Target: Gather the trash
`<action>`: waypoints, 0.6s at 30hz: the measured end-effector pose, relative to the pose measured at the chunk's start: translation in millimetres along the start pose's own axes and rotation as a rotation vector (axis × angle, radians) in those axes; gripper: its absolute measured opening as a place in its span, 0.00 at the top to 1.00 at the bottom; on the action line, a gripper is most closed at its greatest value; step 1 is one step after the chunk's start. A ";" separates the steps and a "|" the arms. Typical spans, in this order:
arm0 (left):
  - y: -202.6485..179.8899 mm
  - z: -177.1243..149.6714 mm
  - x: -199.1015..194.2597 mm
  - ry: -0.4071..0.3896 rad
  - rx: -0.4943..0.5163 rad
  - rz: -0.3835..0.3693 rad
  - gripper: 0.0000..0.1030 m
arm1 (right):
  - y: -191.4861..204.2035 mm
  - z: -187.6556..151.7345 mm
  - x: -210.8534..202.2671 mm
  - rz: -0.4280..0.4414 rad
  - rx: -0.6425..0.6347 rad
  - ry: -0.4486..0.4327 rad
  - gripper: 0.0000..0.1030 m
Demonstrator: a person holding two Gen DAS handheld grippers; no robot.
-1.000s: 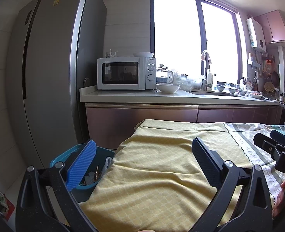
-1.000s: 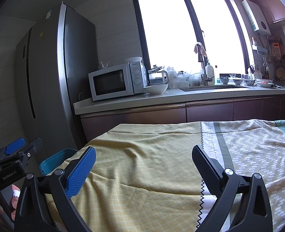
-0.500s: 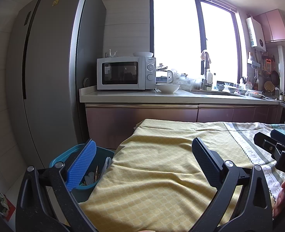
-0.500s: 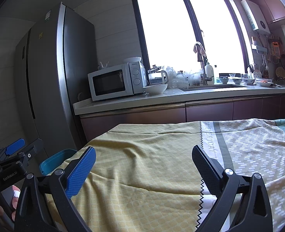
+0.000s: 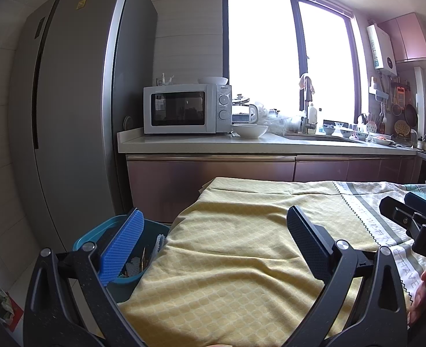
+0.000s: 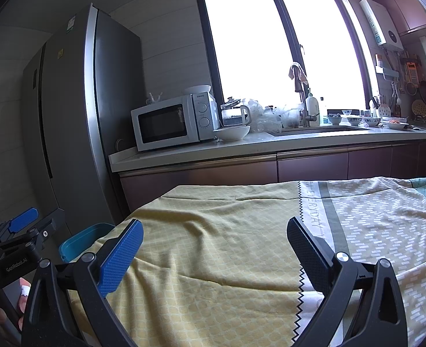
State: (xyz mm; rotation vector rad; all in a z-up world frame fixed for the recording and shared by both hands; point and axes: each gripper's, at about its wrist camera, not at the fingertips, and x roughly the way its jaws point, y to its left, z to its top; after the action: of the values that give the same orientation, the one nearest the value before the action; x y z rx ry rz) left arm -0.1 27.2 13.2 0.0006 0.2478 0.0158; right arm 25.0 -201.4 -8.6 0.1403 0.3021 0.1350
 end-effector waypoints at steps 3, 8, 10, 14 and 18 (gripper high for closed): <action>-0.2 -0.1 0.5 0.001 0.000 -0.001 0.05 | -0.2 0.0 0.1 0.000 0.000 0.000 0.07; -0.2 -0.1 0.7 0.002 0.001 -0.001 0.05 | -0.2 -0.1 0.1 -0.001 -0.001 0.001 0.07; -0.3 -0.1 0.7 0.002 0.001 -0.002 0.05 | -0.2 -0.1 -0.5 -0.003 0.001 -0.001 0.07; -0.5 -0.6 1.3 0.003 0.002 -0.002 0.05 | 0.1 -0.3 -0.9 -0.004 0.001 0.002 0.07; -0.5 -1.8 4.1 0.007 0.004 -0.004 0.05 | 0.8 -0.1 -0.4 -0.006 0.001 0.003 0.07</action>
State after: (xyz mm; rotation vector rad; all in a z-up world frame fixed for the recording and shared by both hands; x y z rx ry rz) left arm 3.4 26.7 10.5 0.0042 0.2546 0.0117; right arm 24.5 -200.6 -8.5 0.1401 0.3054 0.1293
